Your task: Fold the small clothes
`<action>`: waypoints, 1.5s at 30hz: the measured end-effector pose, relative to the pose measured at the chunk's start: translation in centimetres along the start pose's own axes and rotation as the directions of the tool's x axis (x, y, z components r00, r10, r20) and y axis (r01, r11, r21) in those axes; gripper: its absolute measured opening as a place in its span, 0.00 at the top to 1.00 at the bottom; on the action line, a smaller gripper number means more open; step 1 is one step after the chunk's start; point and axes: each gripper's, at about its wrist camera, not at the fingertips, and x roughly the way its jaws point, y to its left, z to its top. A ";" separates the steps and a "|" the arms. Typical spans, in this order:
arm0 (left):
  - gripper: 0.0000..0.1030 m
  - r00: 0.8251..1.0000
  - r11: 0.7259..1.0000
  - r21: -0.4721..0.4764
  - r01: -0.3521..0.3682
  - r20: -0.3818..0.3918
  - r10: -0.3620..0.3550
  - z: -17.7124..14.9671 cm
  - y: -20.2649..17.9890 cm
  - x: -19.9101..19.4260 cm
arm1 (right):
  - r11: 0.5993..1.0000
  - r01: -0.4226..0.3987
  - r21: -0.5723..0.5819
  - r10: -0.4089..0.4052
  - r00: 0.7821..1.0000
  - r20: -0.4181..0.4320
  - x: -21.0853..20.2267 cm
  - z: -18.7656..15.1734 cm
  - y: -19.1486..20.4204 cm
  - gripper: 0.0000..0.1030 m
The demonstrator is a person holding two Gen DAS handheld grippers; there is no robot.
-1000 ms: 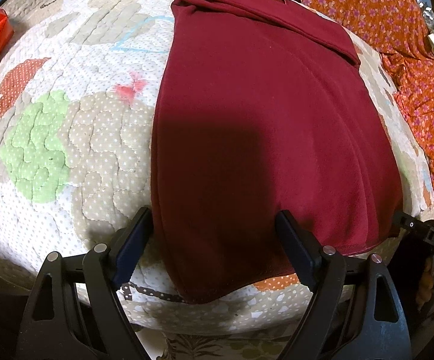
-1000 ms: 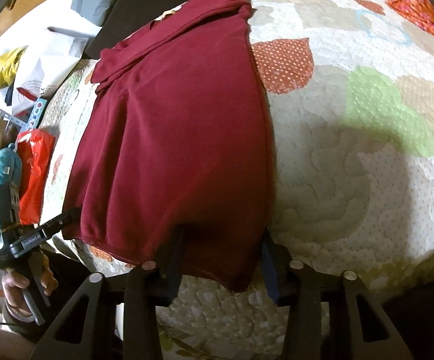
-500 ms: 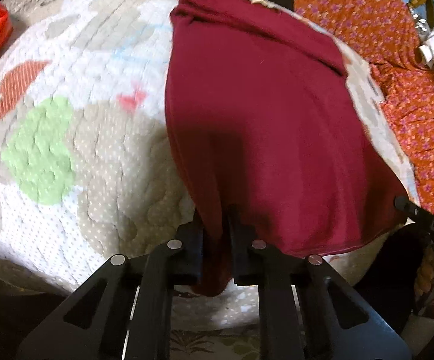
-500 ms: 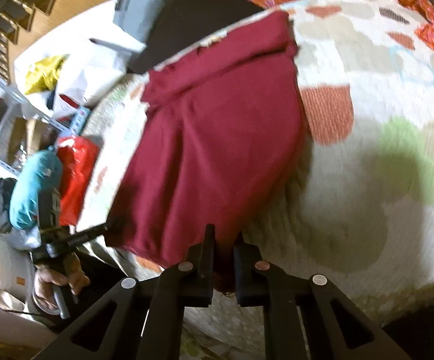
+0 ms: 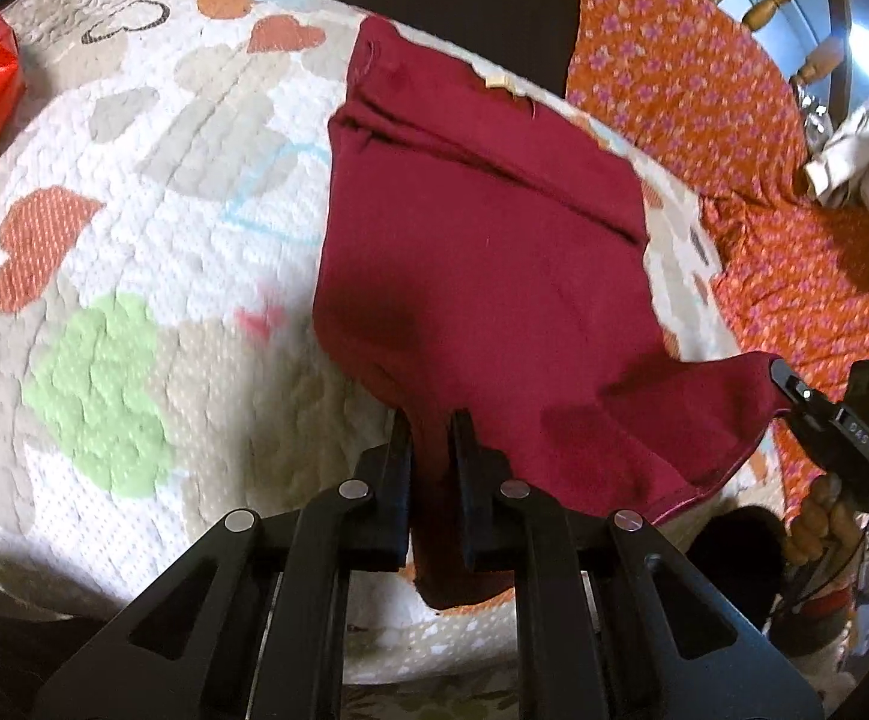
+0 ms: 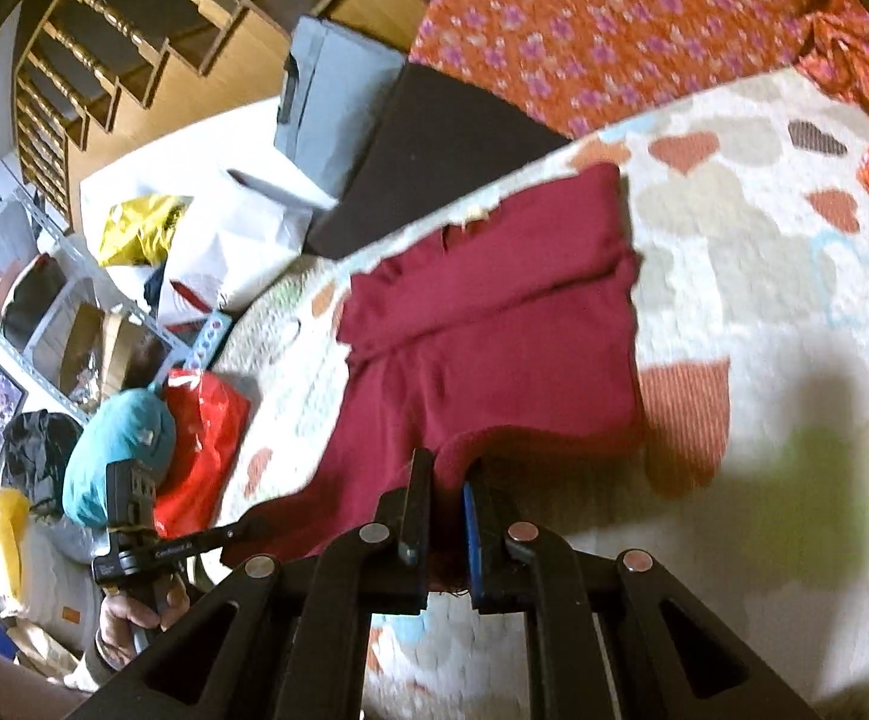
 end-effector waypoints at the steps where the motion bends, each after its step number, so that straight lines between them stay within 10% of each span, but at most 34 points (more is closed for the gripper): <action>1: 0.91 1.000 1.000 0.001 -0.001 0.011 0.001 0.7 0.0 -0.2 | 1.000 -0.005 -0.002 0.005 1.000 0.010 0.1 0.5 0.0 0.92; 18: 0.94 0.984 1.000 0.013 -0.002 0.177 0.000 15.6 -0.9 1.1 | 0.995 0.064 -0.072 -0.056 0.993 0.101 6.8 12.7 0.6 0.93; 25: 0.93 0.979 0.989 0.030 0.144 0.140 -0.147 16.7 0.6 1.5 | 0.995 0.094 -0.041 -0.090 0.993 0.073 11.3 15.7 -1.7 0.93; 27: 0.77 0.977 0.989 0.036 0.145 0.154 -0.149 16.6 1.1 1.2 | 0.996 0.084 -0.028 -0.082 0.995 0.063 12.1 15.8 -2.2 0.93; 29: 0.31 0.974 0.987 0.002 0.162 0.162 -0.160 16.6 2.3 1.6 | 0.996 0.078 -0.036 -0.075 0.996 0.057 12.7 15.7 -2.2 0.93; 45: 0.28 1.000 0.999 0.039 -0.006 0.019 0.005 14.9 3.1 9.4 | 0.998 0.056 -0.041 -0.054 0.997 0.056 12.5 15.5 -2.0 0.93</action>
